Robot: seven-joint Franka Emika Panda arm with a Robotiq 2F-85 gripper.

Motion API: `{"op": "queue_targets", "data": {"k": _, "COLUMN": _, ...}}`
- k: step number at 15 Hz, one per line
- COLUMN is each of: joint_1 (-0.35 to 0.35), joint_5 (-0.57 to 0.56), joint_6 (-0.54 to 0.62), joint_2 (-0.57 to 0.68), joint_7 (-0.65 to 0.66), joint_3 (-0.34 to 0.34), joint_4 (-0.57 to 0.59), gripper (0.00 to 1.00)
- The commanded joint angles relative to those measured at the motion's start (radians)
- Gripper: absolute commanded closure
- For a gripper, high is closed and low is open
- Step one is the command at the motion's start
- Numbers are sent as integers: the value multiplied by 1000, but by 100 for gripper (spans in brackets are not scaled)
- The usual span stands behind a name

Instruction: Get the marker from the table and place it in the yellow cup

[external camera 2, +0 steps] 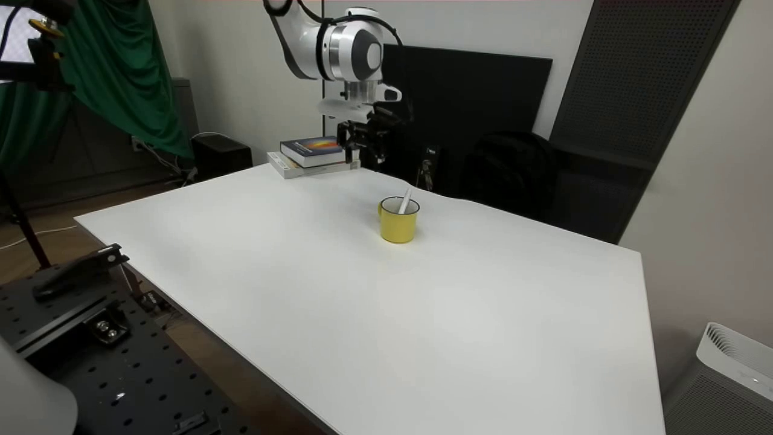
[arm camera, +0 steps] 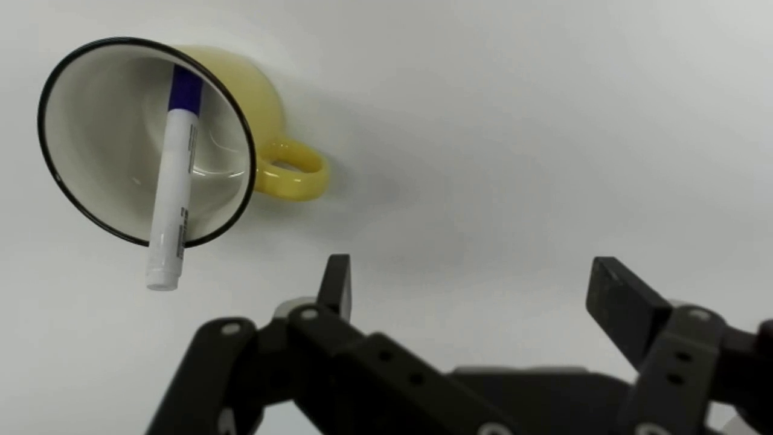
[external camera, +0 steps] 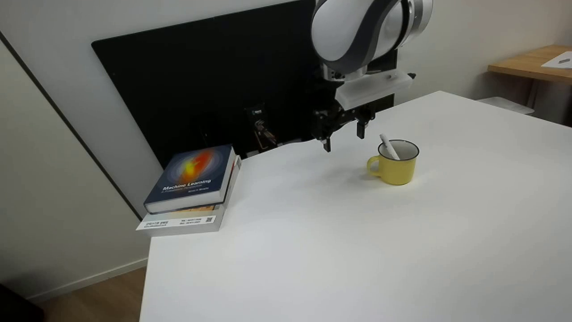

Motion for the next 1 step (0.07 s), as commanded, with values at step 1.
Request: {"op": "queue_targets", "data": {"k": 1, "joint_1": 17, "joint_5": 21, "joint_6": -2, "joint_2": 1, "joint_7": -13, "joint_3": -19, "joint_4": 3, "gripper": 0}}
